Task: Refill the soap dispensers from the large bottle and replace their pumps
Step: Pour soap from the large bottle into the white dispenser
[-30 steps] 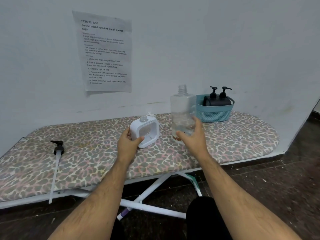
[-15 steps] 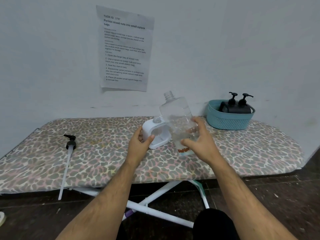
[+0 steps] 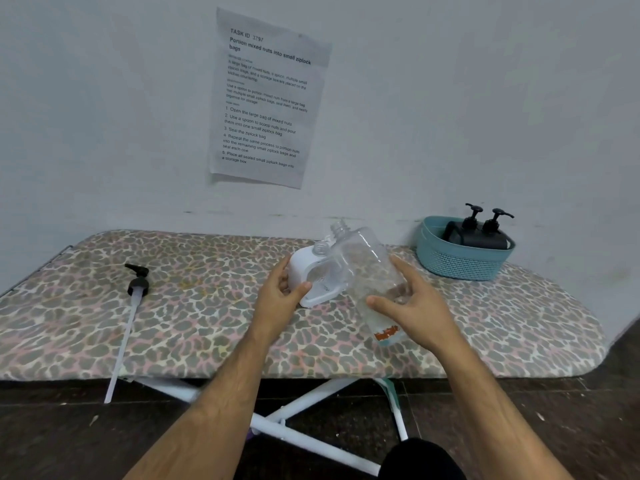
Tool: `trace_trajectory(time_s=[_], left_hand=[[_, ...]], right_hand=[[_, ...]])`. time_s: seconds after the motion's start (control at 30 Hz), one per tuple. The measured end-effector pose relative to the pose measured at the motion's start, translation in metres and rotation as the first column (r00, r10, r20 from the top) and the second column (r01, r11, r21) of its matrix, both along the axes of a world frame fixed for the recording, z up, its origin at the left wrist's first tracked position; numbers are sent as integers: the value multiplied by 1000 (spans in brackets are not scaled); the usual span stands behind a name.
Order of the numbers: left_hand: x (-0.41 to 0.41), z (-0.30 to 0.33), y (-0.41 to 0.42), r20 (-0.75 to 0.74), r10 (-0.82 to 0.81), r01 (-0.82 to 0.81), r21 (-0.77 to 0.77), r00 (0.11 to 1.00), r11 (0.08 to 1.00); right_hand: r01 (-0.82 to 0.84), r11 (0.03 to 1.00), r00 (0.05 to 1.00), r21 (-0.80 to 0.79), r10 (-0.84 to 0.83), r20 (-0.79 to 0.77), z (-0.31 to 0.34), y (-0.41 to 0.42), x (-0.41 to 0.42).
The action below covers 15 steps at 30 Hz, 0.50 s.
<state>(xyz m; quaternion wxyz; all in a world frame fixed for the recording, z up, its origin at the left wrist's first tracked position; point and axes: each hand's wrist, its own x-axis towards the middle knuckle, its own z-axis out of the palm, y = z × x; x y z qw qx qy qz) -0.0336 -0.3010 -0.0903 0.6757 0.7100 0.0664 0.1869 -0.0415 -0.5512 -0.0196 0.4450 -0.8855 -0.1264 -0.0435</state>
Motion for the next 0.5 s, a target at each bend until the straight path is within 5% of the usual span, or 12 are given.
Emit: trace_trajectory(time_s=[0.5], left_hand=[[-11,9,-7,6,2,-2,29,1000,1000]], right_hand=[[-2,937,1000,-348,3,3,38,-2,-3]])
